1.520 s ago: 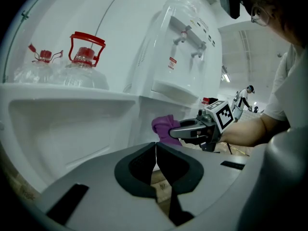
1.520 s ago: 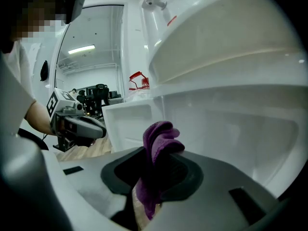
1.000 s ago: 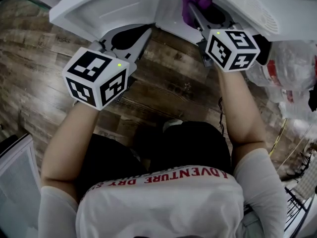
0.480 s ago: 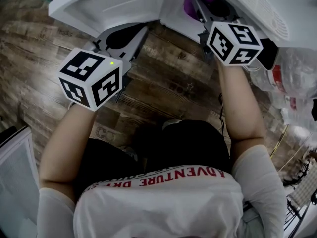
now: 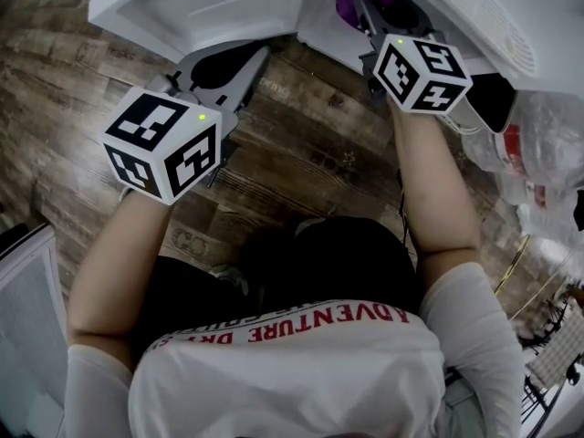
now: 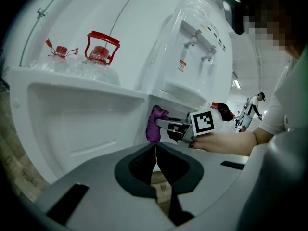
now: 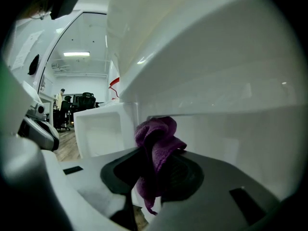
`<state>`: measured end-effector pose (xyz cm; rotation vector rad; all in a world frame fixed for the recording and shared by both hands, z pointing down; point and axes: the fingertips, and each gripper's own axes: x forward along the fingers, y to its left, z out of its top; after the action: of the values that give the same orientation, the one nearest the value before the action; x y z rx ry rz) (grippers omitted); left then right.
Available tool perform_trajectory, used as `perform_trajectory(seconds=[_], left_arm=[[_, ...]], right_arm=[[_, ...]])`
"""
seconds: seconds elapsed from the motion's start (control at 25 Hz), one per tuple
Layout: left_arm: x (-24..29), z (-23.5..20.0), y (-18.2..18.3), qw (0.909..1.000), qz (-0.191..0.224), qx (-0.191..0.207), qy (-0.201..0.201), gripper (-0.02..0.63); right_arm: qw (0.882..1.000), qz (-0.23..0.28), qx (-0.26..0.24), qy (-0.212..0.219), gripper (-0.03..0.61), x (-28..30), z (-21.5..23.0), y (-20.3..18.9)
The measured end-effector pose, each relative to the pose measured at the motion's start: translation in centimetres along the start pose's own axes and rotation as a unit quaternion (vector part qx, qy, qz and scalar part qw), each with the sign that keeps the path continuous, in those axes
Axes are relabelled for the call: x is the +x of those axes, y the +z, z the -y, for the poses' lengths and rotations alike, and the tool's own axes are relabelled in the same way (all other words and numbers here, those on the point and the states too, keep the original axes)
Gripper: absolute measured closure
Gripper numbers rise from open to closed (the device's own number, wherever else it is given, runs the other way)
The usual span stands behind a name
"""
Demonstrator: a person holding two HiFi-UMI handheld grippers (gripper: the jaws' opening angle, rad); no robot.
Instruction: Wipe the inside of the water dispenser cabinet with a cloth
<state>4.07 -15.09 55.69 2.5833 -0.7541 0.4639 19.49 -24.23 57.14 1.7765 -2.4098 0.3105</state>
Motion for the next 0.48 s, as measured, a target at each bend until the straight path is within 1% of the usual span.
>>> perform_trajectory(seconds=[0.2,0.48], left_arm=[[0.1,-0.1,-0.3,0.9999,-0.005,0.005,0.011,0.586],[0.1,-0.3,-1.2,0.9998,-0.006,-0.013,0.015,0.586]], right_arm=[[1.000,0.001,0.014,-0.001,0.472,0.5,0.2,-1.2],[0.999,-0.026,0.034,-0.007,0.472,1.2,0.4,-4.3]])
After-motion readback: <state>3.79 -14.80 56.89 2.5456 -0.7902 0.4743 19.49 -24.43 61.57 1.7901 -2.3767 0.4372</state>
